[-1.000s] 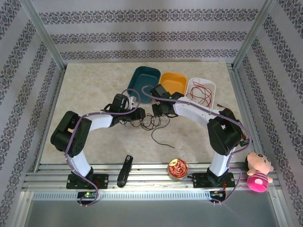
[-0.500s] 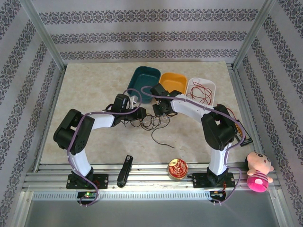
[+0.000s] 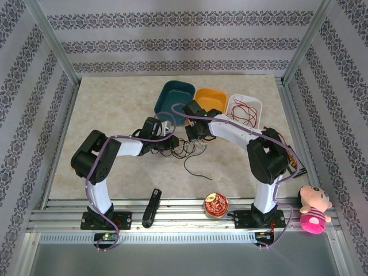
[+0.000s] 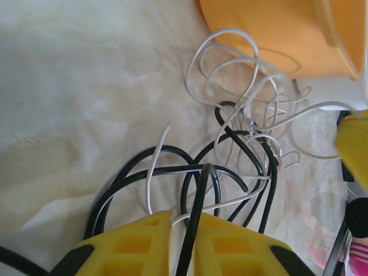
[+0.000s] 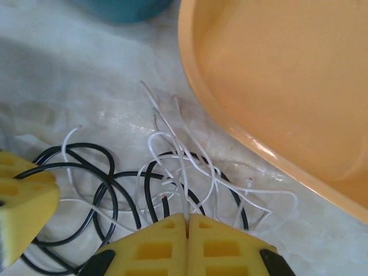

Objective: Untangle the cables

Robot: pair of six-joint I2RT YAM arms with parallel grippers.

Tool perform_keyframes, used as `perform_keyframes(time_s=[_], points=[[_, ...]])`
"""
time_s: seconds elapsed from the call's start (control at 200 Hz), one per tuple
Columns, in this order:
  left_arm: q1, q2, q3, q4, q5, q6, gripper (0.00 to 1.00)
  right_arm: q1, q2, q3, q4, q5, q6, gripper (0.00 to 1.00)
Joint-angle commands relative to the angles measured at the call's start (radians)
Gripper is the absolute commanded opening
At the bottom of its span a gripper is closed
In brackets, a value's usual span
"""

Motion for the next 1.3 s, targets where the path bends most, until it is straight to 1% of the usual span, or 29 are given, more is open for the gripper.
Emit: perform_keyframes(time_s=[0.0,0.195,0.31,0.43,0.61,0.834,0.919,1.044,1.184,1.294], points=[[-0.011,-0.002,-0.006,0.036,0.005,-0.011,0.12,0.011,-0.096,-0.008,-0.029,-0.003,0.010,0.00],[-0.010,-0.061,-0.057,0.020,-0.056,-0.027,0.04,0.031,-0.233,-0.011,-0.044,-0.015,0.028,0.00],[-0.011,-0.088,-0.093,0.013,-0.088,-0.041,0.00,0.037,-0.313,-0.004,-0.038,-0.061,0.041,0.00],[-0.008,-0.111,-0.130,0.011,-0.121,-0.055,0.00,0.041,-0.387,0.013,-0.025,-0.113,0.055,0.00],[-0.004,-0.143,-0.173,0.005,-0.149,-0.062,0.00,0.044,-0.495,0.016,0.028,-0.157,0.083,0.00],[0.020,-0.184,-0.217,0.010,-0.167,-0.088,0.00,0.044,-0.569,0.069,0.056,-0.209,0.066,0.00],[0.033,-0.209,-0.233,0.004,-0.176,-0.096,0.00,0.044,-0.585,0.108,0.042,-0.202,0.044,0.00],[0.051,-0.252,-0.259,-0.028,-0.221,-0.099,0.00,0.044,-0.607,0.166,0.018,-0.177,0.002,0.00],[0.072,-0.304,-0.290,-0.063,-0.252,-0.093,0.00,0.043,-0.631,0.227,-0.012,-0.114,-0.039,0.00],[0.090,-0.338,-0.310,-0.096,-0.283,-0.091,0.00,0.042,-0.654,0.259,-0.015,-0.114,-0.059,0.00]])
